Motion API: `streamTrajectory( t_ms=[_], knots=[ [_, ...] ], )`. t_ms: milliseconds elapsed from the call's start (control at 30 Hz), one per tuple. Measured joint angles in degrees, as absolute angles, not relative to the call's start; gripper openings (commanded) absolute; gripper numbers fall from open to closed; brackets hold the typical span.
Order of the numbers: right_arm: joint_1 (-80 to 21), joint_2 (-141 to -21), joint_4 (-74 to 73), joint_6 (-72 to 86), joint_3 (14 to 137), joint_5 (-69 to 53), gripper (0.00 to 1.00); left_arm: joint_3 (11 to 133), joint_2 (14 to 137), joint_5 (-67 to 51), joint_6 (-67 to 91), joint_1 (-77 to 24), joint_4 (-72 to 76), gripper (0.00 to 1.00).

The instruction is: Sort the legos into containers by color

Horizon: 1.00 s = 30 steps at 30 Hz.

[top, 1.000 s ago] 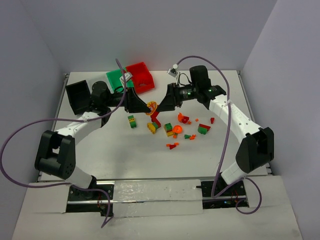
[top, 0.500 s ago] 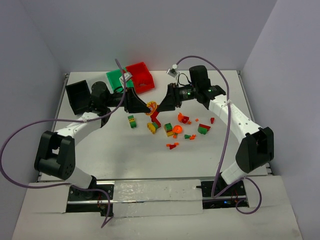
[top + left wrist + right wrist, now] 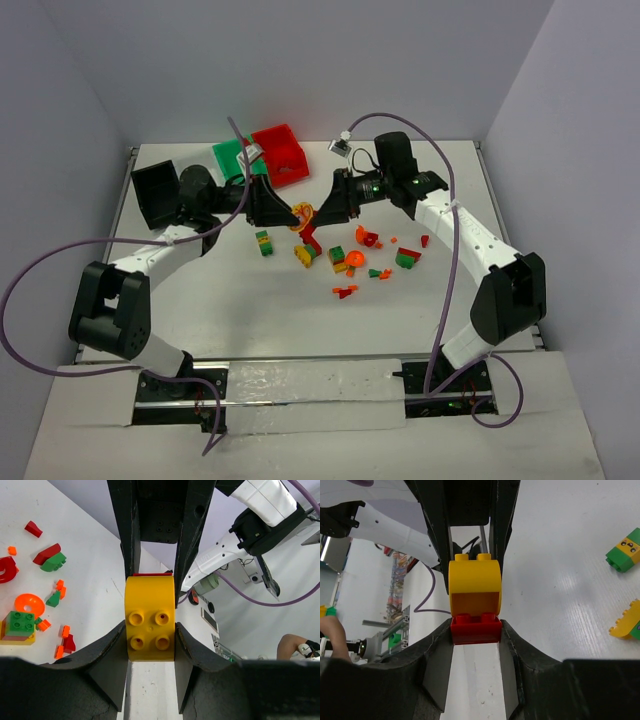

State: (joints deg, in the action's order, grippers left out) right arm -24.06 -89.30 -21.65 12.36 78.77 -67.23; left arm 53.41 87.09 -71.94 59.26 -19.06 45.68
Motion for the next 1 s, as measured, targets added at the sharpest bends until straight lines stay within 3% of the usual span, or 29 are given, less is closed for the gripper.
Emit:
streamTrajectory(
  t_ms=[133, 333, 633, 1000],
  knots=[
    [-24.14, -89.32, -23.36, 10.34, 78.84, -66.98, 0.00, 54.55, 87.20, -71.37, 56.55, -14.36, 42.35, 0.00],
    [-24.12, -89.32, -28.23, 5.98, 78.85, -63.23, 0.00, 68.04, 89.70, -60.21, 35.78, -2.67, 19.48, 0.00],
    [-24.12, -90.42, -29.78, 5.17, 82.20, -46.30, 0.00, 79.43, 97.55, -32.28, 12.14, -4.06, 4.72, 0.00],
    [-25.24, -100.01, -29.62, 3.11, 98.12, -23.43, 0.00, 81.91, 107.82, -17.10, 7.37, -4.21, -0.12, 0.00]
  ],
)
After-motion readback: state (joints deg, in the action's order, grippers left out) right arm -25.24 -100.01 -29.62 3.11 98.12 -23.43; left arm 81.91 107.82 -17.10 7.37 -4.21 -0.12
